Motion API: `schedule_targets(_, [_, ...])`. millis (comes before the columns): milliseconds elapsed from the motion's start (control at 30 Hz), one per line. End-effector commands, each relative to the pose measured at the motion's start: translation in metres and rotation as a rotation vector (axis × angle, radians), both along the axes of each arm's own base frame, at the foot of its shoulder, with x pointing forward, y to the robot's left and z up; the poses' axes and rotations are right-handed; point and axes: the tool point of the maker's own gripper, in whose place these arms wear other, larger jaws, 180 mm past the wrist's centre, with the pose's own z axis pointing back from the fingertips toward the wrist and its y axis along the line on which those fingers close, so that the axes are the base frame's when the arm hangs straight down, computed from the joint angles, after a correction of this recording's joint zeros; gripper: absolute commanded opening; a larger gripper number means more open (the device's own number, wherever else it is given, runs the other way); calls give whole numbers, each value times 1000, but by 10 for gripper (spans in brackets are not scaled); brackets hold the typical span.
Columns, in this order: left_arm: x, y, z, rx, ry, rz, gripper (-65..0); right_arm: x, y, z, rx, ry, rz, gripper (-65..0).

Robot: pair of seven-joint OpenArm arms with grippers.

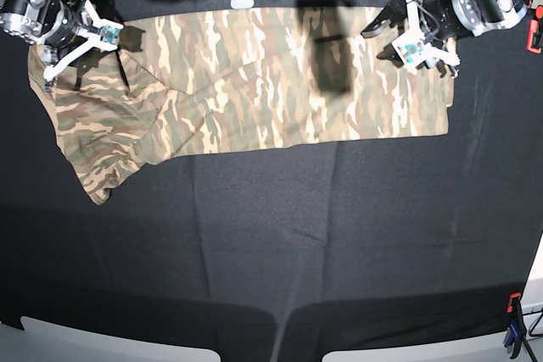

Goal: Layout the t-shirt on the table in an organized manner, then fold the t-shirt properly
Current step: 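Lift the collar corners with both grippers, raising the collar edge, then release the collar edge and reposition both grippers along the strip's ends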

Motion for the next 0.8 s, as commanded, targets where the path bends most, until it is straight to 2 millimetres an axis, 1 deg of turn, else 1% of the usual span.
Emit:
schedule_targets(0, [4,-2,10,-27,-29,-8,-407,9,-5,7,-18,-34,13,-477])
schedule_targets(100, [4,-2,10,-27,-29,-8,-407,13,-11,6,-31,-62,-7,-477])
schedule_targets(233, [4,-2,10,-27,-29,-8,-407,9,-18,0,-39,-47,-24,-477])
schedule_targets(367, [4,-2,10,-27,-29,-8,-407,16,-12,1,-10,-103,-43,-477])
schedule_targets(467, [4,-2,10,-27,-29,-8,-407,19,-9,-2,-32,-120,-17,-477])
schedule_targets(567, [4,-2,10,-27,-28,-8,-407,25,-8,-6,-59,-144,3,-524])
schedule_targets(633, [4,-2,10,-27,-28,-8,-407,24,-4,-11,-58,-132,14,-553])
schedule_targets(733, [4,-2,10,-27,-28,-8,-407,22,-1,-16,-87,-123,15,-650])
schedule_targets(767, [4,-2,10,-26,-28,-8,-407,24,-3,-15,-102,-144,1,-650])
